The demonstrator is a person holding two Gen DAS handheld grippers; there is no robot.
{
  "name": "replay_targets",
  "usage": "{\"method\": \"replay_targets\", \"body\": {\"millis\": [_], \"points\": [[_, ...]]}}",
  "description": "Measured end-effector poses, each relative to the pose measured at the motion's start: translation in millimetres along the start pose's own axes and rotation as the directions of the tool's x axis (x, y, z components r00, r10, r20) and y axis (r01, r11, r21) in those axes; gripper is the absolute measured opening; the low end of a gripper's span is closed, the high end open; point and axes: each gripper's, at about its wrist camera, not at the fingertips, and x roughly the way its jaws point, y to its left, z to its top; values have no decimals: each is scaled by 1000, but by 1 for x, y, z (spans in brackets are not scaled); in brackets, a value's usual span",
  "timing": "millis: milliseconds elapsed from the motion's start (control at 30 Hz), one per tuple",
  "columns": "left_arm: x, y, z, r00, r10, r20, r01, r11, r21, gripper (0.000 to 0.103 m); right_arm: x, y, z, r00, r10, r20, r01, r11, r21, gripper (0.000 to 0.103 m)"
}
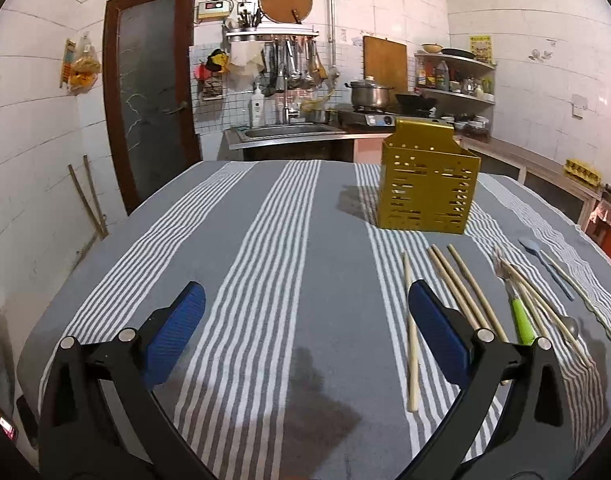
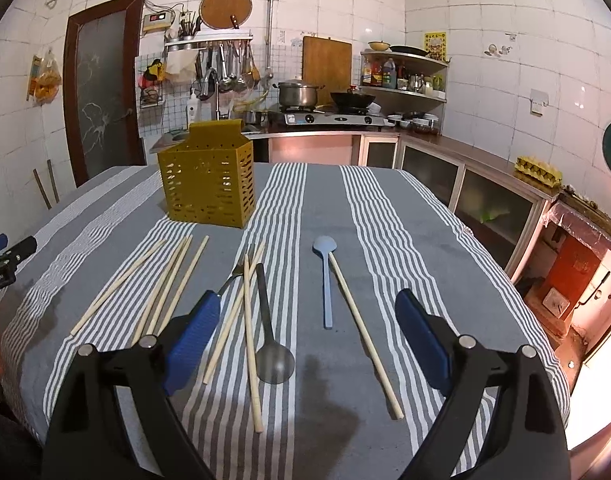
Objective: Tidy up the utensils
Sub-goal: 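Close the right tool on a wooden chopstick while the left tool grasps another chopstick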
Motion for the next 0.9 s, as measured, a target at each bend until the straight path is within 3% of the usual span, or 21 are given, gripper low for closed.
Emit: {"method": "replay_targets", "body": {"millis": [100,200,333,533,667,900], "points": [[3,0,1,1000,-19,-9,19,1000,-9,98,6,1,-1,1000,9,-22,-9,1000,-2,80],[12,-2,1,999,-38,-28,37,999,-26,98,19,4,-2,998,33,-62,-33,999,-5,63],[28,-12,2,998,-46,-50,47,999,8,98,41,12,-4,990,75,-116,-75,997,5,59],[58,-31,0,987,-78,-143,88,994,62,98,81,26,-5,971,127,-205,-128,992,8,46],[79,-40,0,976,-84,-203,102,991,81,97,106,37,-4,955,138,-262,-144,990,-4,42],[118,-54,-3,944,-92,-317,137,983,122,83,140,49,-6,932,109,-346,-135,990,-51,29]]}}
